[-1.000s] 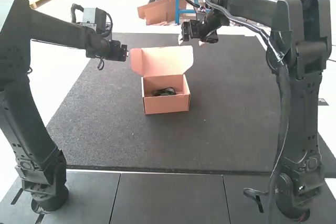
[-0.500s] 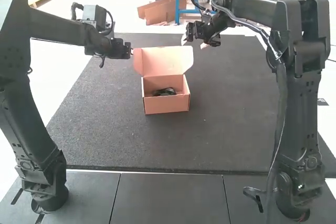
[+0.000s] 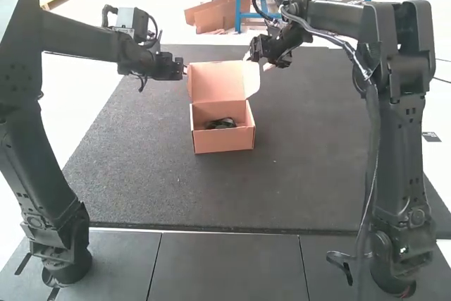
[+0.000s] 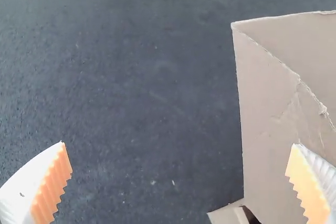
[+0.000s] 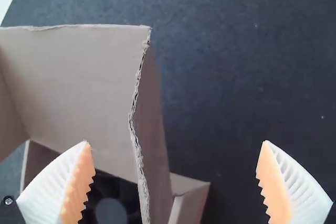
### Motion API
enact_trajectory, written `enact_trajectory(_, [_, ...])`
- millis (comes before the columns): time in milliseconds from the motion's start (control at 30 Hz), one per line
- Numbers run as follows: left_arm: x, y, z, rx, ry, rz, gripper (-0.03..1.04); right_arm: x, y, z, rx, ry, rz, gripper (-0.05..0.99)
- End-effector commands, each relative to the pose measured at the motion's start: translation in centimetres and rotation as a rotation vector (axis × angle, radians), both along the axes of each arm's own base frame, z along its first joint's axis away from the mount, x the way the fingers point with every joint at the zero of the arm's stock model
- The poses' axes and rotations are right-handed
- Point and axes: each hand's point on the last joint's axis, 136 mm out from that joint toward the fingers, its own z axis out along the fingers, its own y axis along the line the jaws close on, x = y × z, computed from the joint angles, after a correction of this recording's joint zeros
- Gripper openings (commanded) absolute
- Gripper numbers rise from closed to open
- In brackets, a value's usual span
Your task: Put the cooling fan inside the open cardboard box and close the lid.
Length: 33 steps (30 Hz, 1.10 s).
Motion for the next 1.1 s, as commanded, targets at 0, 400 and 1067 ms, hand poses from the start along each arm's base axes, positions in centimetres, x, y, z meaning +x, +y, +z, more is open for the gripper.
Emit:
enact_trajectory(0, [0.3,-0.5,1.6,-0.027,-0.023,-0.004,0.97,0.2,0.5,0.9,0.024,-0.014,0.012,0.62])
enact_trajectory(400, [-0.6,-0.4,0.8,-0.025,0.018,-0.009,0.97,-0.3,0.3,0.2,0.008,0.022,0.004,0.4])
enact_trajectory(1067, [-1.2,-0.3,-0.3,-0.016,0.046,-0.013,0.97,0.5,0.8,2.0,-0.014,-0.069,-0.022,0.31])
